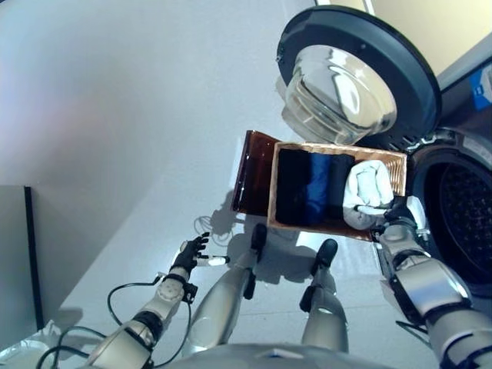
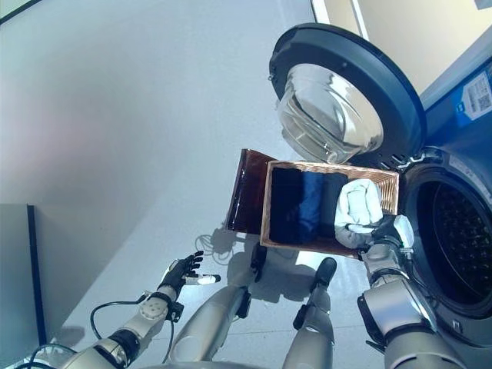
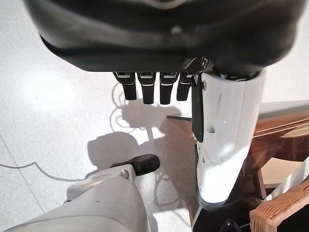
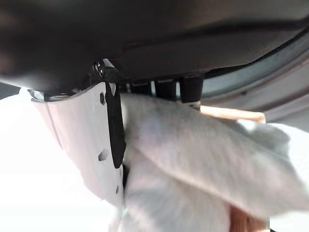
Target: Pick up the clothes and place them into the washing machine
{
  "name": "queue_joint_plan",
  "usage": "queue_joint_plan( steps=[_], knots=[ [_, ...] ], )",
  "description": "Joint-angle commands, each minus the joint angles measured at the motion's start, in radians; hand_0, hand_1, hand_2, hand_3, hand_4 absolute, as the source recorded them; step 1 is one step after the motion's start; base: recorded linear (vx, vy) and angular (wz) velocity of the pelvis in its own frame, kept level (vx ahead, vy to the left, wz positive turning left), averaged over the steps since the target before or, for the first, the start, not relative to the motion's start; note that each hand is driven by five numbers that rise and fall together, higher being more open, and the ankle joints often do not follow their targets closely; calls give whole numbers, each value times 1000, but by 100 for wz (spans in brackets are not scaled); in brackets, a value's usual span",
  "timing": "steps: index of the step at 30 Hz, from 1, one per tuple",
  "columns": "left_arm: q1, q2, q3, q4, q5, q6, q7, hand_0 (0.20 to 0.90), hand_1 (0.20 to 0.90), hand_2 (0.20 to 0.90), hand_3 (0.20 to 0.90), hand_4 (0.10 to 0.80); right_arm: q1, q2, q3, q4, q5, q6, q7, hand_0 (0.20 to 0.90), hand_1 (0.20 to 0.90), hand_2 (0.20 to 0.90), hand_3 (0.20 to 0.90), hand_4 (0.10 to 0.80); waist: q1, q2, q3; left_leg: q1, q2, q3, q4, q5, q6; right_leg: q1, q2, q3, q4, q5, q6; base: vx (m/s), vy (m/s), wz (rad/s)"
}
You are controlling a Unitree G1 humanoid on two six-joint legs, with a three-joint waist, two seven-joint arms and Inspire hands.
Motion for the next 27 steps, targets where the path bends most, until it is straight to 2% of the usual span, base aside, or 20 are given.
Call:
queue_joint_plan(
  steps=[1, 11, 16, 23, 24, 27],
  knots=[
    [37, 30, 3, -8, 13, -34, 2, 900, 900, 900, 900, 800, -72, -26, 21, -34, -20, -36, -5, 200, 200, 200, 200, 300, 19, -21, -23, -99, -25, -23, 112, -84, -83, 116, -53, 10, 20, -58, -2, -1, 21, 4],
    [43, 23, 22, 25, 22, -31, 5, 900, 900, 900, 900, 800, -7, -26, -41, -50, 19, -49, 2, 200, 200, 200, 200, 300, -2, -13, -34, -73, -15, -8, 117, -90, -82, 113, -53, 33, 38, -65, -3, -4, 0, -1],
    [73, 25, 31, 11, 18, -48, 3, 900, 900, 900, 900, 800, 86, -7, -157, -125, 145, -111, -3, 200, 200, 200, 200, 300, -37, -20, -39, -35, 2, 1, 93, -83, -78, 120, -45, 53, 41, -65, -2, -34, -10, -6],
    [101, 31, 33, 14, -7, -84, 23, 900, 900, 900, 900, 800, 240, 84, -325, -351, 341, -228, -27, 200, 200, 200, 200, 300, -94, -41, -44, 26, 31, 13, 45, -67, -78, 137, -28, 74, 38, -74, 0, -30, -28, -16],
    [105, 28, 34, 22, -24, -91, 26, 900, 900, 900, 900, 800, 263, 114, -374, -420, 423, -267, -14, 200, 200, 200, 200, 300, -105, -40, -45, 36, 35, 16, 37, -65, -79, 139, -26, 77, 37, -77, 1, -15, -16, -19],
    [113, 17, 44, 46, -33, -103, 43, 900, 900, 900, 900, 800, 321, 152, -438, -507, 448, -319, -47, 200, 200, 200, 200, 300, -120, -37, -54, 55, 42, 20, 24, -62, -79, 146, -23, 79, 38, -86, 0, -2, -28, -18]
  ],
)
